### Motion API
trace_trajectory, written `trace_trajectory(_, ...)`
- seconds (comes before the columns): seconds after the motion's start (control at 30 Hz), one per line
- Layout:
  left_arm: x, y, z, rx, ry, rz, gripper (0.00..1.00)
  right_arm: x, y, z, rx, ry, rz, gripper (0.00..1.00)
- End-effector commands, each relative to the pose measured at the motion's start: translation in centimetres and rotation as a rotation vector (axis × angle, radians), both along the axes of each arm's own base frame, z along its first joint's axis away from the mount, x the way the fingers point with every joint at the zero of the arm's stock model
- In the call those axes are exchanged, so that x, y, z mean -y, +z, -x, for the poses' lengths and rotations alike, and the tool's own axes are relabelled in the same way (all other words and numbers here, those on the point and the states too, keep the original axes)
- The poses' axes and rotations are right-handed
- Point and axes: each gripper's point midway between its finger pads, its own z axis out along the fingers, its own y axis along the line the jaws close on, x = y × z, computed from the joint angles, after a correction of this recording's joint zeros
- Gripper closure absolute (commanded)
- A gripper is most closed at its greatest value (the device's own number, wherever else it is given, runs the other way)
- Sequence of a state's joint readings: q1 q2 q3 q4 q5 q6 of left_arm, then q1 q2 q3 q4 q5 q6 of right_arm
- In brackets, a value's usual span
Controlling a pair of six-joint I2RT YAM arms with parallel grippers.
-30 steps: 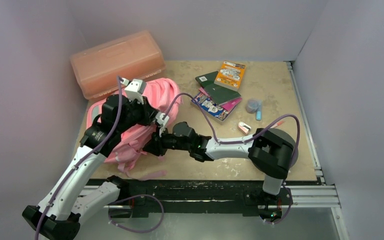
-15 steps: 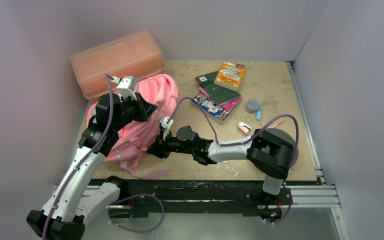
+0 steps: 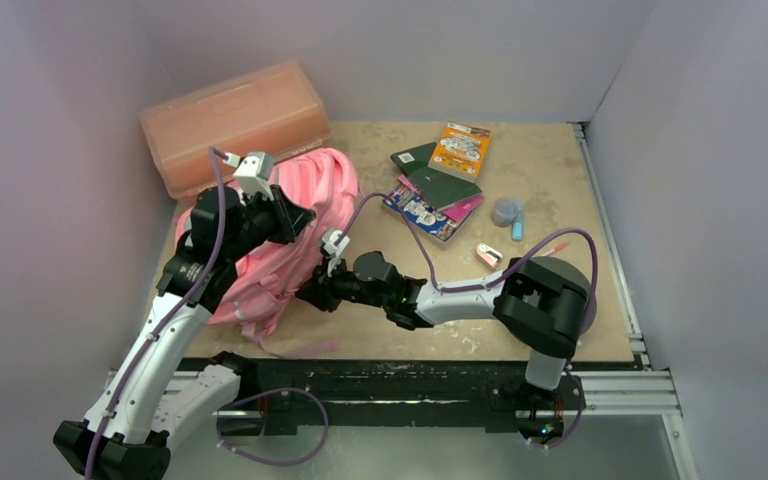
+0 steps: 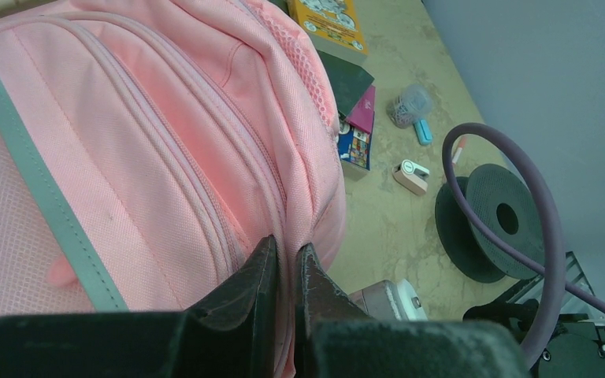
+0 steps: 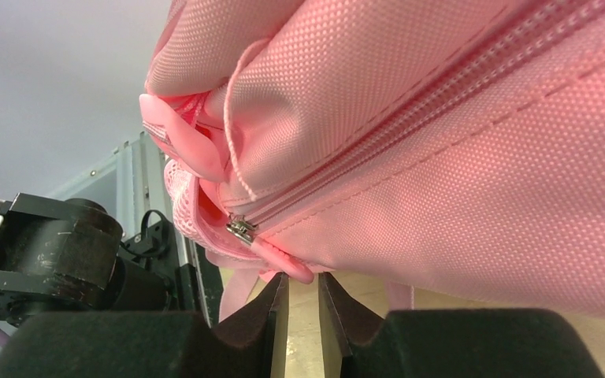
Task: Pack the student bag
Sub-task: Unzip the student bag at the center of the board.
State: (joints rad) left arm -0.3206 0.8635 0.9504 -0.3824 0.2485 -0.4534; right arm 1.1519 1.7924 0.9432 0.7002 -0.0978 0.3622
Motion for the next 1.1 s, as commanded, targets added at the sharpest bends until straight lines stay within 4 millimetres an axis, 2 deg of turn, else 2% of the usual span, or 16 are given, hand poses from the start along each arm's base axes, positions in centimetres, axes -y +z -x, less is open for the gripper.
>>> trace_trajectory(0.0, 0.8, 5.2, -0.3, 0.170, -0.033, 0.100, 1.00, -1.0, 2.4, -0.4, 0.048, 0.004, -0.053, 0.76)
trace_trajectory(0.3, 0.9, 5.2, -0.2, 0.167, -0.039, 0.103, 1.00, -0.5, 2.1, -1.2, 0.060, -0.046, -0.027, 0.67)
trace_trajectory(0.73, 1.0, 5.0, -0.3, 0.159, -0.043, 0.111, 1.00, -2.2, 2.8, -0.2, 0.046, 0.037, -0.056, 0.57)
trace_trajectory(0.83, 1.0, 5.0, -0.4, 0.156, -0.043, 0.113, 1.00, -2.7, 2.6, 0.5, 0.043, 0.082, -0.055, 0.58)
trace_trajectory(0.93, 1.0, 4.9, -0.4, 0.151, -0.042, 0.112, 1.00, -2.8, 2.9, 1.3, 0.063, 0.126, -0.072, 0.76)
trace_trajectory(1.07, 1.0, 5.0, -0.4, 0.150, -0.046, 0.116, 1.00, -3.3, 2.5, 1.0, 0.050, 0.128, -0.055, 0.76)
